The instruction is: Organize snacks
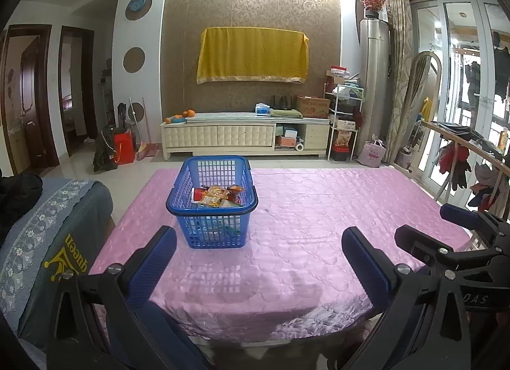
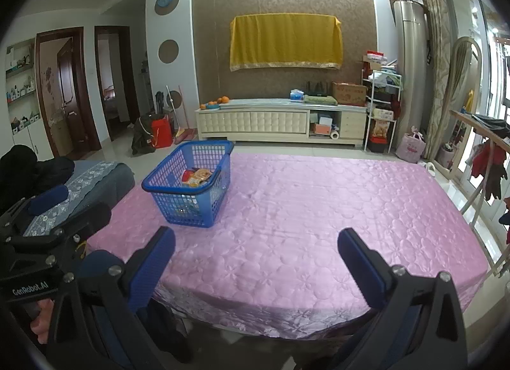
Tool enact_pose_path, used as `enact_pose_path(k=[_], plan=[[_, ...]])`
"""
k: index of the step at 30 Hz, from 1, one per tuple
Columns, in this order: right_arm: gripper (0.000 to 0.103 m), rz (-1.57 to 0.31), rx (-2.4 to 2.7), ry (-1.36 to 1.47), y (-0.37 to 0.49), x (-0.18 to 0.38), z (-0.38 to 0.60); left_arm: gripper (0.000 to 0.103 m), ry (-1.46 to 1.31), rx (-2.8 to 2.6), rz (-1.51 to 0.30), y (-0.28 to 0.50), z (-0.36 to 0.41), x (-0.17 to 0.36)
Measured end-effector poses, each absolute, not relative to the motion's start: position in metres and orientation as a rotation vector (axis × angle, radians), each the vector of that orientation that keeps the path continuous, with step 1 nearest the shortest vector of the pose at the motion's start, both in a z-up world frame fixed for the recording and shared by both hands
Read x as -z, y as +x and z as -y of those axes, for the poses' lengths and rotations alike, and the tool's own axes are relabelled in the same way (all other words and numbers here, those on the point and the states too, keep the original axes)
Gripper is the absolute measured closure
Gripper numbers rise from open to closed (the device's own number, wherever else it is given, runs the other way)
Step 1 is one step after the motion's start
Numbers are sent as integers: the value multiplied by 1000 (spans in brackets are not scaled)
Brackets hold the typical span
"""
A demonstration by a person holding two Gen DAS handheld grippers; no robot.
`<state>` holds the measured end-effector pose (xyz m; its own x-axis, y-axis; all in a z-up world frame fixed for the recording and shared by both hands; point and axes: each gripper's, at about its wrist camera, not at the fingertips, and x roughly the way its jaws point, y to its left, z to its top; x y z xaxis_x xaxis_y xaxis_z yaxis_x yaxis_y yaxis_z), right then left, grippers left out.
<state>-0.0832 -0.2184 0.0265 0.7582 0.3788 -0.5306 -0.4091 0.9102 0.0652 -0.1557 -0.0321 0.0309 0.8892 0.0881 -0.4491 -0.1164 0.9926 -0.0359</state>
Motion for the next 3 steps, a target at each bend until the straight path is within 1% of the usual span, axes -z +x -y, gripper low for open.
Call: enact_pose_path(k=[3], plan=[[0, -565, -429, -55, -84, -28, 219, 0, -56, -102, -464, -156, 32, -30]])
